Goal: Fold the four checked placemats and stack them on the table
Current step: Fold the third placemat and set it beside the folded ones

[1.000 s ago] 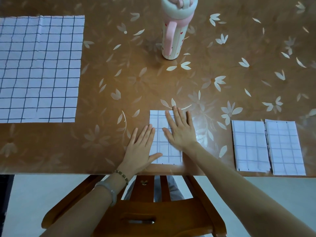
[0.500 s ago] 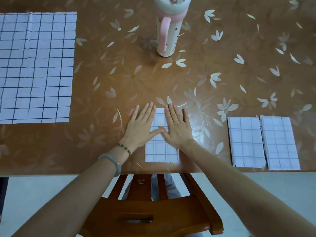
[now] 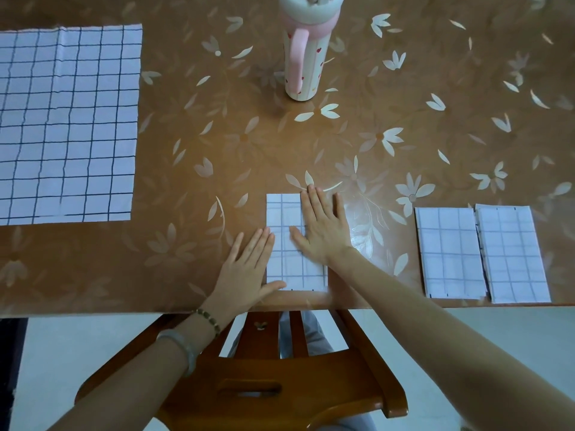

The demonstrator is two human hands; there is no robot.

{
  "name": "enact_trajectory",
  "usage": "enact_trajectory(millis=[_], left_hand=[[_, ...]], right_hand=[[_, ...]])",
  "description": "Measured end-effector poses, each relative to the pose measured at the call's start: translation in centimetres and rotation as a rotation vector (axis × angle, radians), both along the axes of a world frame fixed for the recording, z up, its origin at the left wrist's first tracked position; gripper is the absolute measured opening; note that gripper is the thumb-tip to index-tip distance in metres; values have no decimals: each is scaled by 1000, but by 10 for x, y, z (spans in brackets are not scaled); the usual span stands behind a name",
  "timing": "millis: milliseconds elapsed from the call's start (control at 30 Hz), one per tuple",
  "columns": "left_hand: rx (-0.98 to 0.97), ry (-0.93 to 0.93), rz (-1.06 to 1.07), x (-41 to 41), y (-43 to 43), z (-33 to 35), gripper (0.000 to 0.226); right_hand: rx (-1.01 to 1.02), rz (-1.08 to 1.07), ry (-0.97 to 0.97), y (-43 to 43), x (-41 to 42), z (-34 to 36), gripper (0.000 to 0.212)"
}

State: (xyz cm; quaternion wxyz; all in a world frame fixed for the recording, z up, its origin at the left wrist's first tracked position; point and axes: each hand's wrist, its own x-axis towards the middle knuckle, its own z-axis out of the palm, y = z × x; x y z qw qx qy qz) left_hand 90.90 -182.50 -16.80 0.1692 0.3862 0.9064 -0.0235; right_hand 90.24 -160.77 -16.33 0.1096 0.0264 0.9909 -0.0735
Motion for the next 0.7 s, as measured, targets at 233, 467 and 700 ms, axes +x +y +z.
enact_trajectory(millis=[233,467,700], left_hand=[[-17,-25,17,0,0,5,92],[-21,-44,39,0,1,8,93],[-8,-96,74,0,1,10,93]], right_hand=[[-69,135,19,-38,36,1,68],[-35,152,-86,0,62,1,72],[-73,108,-154,28,67,16,73]])
